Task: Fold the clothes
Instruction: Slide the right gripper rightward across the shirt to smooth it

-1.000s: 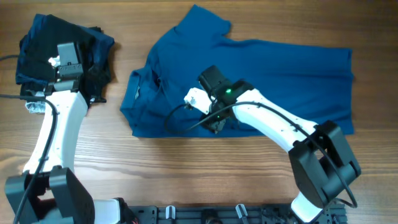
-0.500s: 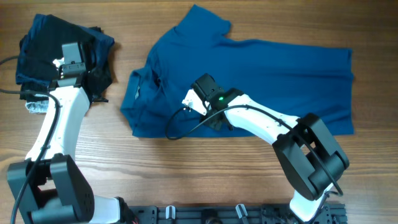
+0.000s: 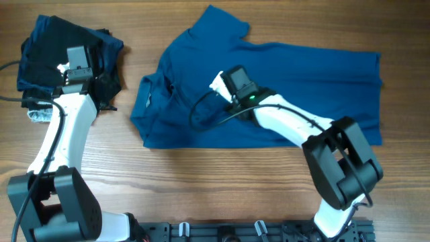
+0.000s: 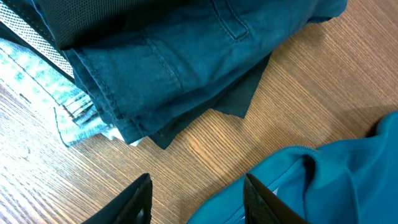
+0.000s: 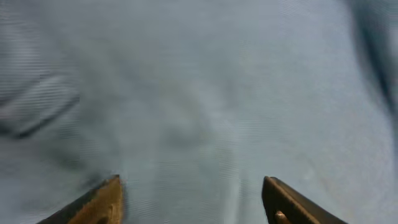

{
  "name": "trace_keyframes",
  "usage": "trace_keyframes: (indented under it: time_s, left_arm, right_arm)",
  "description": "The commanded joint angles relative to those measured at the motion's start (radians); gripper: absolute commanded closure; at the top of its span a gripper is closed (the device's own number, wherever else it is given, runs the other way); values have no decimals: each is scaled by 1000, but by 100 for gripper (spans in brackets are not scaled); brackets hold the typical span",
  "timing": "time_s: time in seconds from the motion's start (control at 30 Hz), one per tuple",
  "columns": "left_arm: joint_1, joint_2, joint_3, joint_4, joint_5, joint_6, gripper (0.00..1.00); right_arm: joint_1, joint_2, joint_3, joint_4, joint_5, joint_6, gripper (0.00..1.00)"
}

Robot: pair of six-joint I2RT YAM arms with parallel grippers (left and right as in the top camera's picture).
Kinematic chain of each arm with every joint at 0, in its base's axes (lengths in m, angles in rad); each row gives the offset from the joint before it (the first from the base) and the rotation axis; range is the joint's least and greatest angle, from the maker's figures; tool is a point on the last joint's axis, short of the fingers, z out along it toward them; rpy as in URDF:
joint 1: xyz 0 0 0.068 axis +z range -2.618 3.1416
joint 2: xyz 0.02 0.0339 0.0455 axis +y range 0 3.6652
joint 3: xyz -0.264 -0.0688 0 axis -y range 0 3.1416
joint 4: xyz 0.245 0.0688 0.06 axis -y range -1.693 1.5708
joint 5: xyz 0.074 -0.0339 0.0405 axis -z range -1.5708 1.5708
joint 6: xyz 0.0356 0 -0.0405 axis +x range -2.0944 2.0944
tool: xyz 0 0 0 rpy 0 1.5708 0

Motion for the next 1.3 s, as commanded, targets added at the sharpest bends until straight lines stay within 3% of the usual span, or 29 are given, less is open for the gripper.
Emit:
trace_keyframes:
  time_s: [0.0,0.13,0.2,0.4,0.67,0.83,1.0,1.07,1.13,1.27]
  left_arm:
    - [8,9,4,0,6,-6,53]
    - [8,9,4,-3,24,-6,53]
    - [8,9,4,-4,24,-6,53]
    - [8,9,4,-3,24,-6,53]
    - [8,9,4,-3,24,-6,53]
    - [8,9,4,-3,31,-6,53]
    - [8,9,4,-4,31,-6,53]
    - [8,9,4,-6,31,-6,53]
    - [8,9,4,-7,32,-6,53]
    - [8,9,4,-7,31,-6,53]
  right_arm:
    - [-89,21,-4,45,-91,100,20]
    - [-126,-43,72,-76,-174,210,19]
    - [-124,-141,97,-212,-301,185,19]
    - [-124,-173,58,-442,-318,160,29]
    - [-124,-126,-122,-240,-203,146,23]
    - [-126,-126,-126,-54,-3,134,19]
    - [-165,-128,-123,73,6,167,13]
    - [-180,-164,-66,-8,1,253,9]
    - [-180,-243,23,-202,-74,270,9]
    - [-181,-329,47,-502,-159,319,21]
